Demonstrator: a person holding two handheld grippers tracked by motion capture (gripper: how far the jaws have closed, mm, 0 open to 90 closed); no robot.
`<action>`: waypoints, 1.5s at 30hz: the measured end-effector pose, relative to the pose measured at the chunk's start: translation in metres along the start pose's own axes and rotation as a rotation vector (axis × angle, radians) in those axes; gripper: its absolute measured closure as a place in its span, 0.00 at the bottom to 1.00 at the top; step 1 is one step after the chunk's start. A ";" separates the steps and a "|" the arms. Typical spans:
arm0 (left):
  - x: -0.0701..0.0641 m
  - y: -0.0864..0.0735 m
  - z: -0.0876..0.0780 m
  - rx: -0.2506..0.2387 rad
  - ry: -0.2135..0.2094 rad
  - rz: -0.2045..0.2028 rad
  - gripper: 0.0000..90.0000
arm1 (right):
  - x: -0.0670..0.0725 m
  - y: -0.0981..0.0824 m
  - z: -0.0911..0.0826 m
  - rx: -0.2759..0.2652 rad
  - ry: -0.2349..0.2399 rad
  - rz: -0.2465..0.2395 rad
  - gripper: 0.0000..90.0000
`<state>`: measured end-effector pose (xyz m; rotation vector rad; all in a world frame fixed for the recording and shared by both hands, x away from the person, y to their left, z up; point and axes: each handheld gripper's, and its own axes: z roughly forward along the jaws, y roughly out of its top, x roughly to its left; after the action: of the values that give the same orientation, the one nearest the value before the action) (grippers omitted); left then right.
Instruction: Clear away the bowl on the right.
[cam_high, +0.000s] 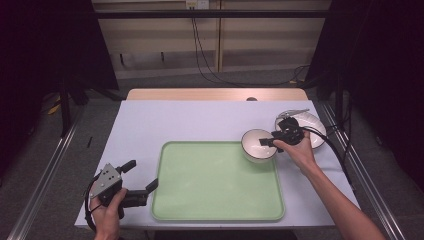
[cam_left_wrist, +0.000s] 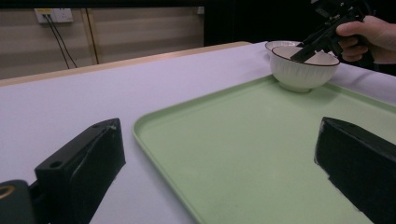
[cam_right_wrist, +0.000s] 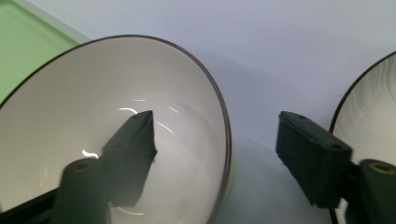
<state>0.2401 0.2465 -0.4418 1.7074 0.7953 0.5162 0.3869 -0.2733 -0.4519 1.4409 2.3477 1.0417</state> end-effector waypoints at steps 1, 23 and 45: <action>0.000 0.000 0.000 -0.002 0.000 0.000 0.02 | 0.000 0.000 0.000 -0.004 -0.002 0.000 0.26; 0.001 0.000 -0.001 -0.004 -0.005 -0.002 0.02 | 0.005 -0.002 -0.010 -0.124 -0.059 -0.026 0.03; -0.001 0.000 0.004 -0.004 -0.010 -0.007 0.02 | 0.008 -0.023 -0.057 -0.305 -0.087 -0.023 0.03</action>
<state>0.2421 0.2435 -0.4424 1.7016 0.7927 0.5033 0.3382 -0.2995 -0.4237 1.3123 2.0343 1.2402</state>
